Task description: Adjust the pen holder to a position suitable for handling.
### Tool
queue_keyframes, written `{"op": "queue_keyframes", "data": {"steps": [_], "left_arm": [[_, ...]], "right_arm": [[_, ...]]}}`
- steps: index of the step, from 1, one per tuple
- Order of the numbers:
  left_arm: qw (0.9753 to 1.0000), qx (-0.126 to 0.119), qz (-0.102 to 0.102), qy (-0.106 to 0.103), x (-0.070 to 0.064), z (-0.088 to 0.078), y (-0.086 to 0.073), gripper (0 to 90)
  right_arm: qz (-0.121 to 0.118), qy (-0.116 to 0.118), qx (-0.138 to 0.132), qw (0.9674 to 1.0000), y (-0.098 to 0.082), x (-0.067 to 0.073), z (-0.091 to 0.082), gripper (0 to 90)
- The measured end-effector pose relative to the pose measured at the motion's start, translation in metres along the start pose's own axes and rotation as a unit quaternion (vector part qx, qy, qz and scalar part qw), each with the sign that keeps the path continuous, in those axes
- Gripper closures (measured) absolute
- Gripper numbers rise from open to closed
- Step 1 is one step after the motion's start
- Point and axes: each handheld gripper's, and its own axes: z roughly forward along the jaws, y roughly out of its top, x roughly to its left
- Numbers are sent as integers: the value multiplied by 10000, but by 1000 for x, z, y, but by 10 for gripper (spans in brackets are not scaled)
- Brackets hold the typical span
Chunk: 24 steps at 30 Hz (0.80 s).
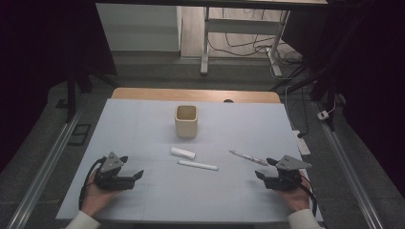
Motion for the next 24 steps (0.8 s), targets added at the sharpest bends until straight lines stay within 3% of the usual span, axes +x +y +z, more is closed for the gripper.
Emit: {"op": "queue_keyframes", "data": {"steps": [11,24], "left_arm": [[10000,-28,-5,-37,2,1,-1,193],[9999,-29,58,-95,0,0,-3,201]], "right_arm": [[11,90,-45,9999,4,0,3,306],[-243,200,104,9995,25,8,7,326]]}}
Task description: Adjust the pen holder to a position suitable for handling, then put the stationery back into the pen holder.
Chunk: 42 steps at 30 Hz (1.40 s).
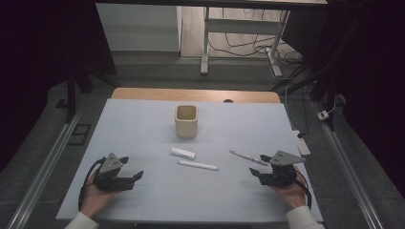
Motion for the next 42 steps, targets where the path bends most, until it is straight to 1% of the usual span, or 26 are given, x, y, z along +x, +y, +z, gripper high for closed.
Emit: {"op": "queue_keyframes", "data": {"steps": [1,4,9,10,13,16,18,22,26,27,30,31,33,37,42], "left_arm": [[10000,-3,1,9,0,0,0,201],[10000,-13,-3,12,-1,-1,0,201],[10000,-29,82,-1,-4,-1,1,207],[10000,-20,85,-9,-4,-1,1,207],[10000,-21,95,-11,-4,-1,1,209],[10000,-8,93,-14,-4,-1,1,208],[10000,0,89,-16,-3,-1,1,211],[9999,16,100,-28,-3,0,1,218],[9999,28,106,-32,-4,0,1,220],[9999,34,106,-31,-4,0,1,220],[9999,55,157,16,-5,1,1,220],[9999,53,161,17,-5,0,1,220],[9999,42,157,30,-5,0,1,220],[9999,31,163,34,-6,0,2,220],[9998,66,174,13,-6,2,2,221]], "right_arm": [[-28,-11,41,10000,2,1,0,325],[-58,12,50,10000,6,2,0,323],[-99,23,128,9999,13,3,1,322],[-117,-1,158,9998,15,3,2,321],[-124,34,190,9997,21,2,6,315],[-162,49,229,9996,23,3,8,314],[-219,67,311,9993,24,4,11,314],[-239,116,381,9989,26,5,13,316],[-261,125,430,9987,29,4,14,316],[-295,91,495,9983,32,4,14,316],[-332,100,518,9981,36,4,14,315],[-349,109,501,9981,40,4,14,315],[-355,113,509,9980,42,4,15,316],[-454,144,627,9969,50,4,18,321],[-509,170,774,9956,53,3,24,321]]}}
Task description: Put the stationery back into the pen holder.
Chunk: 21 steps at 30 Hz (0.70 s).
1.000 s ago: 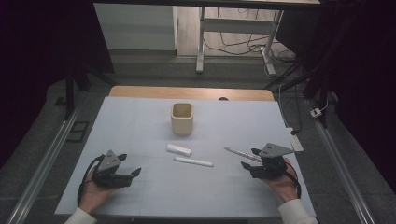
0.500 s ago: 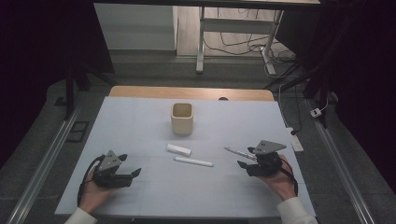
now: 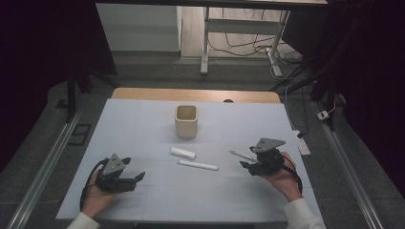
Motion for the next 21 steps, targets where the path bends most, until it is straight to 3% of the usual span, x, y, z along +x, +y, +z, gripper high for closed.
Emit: {"op": "queue_keyframes", "data": {"steps": [15,21], "left_arm": [[10000,33,-28,33,-1,2,0,219],[10000,36,-4,62,-2,2,1,217]], "right_arm": [[-82,143,262,9995,12,-7,18,321],[1,122,266,9996,17,-13,21,310]]}}
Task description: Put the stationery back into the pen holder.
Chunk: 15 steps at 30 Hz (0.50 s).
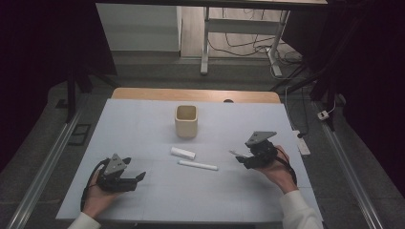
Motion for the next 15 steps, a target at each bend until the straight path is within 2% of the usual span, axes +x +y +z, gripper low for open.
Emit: {"op": "queue_keyframes", "data": {"steps": [5,10,15], "left_arm": [[10000,1,27,-2,-1,1,1,217],[10000,-16,34,-9,-1,1,1,217],[10000,-60,30,-36,-1,-1,3,216]], "right_arm": [[105,8,103,9999,3,-4,5,308],[73,105,274,9995,9,-8,11,314],[150,213,374,9990,14,-12,15,334]]}}
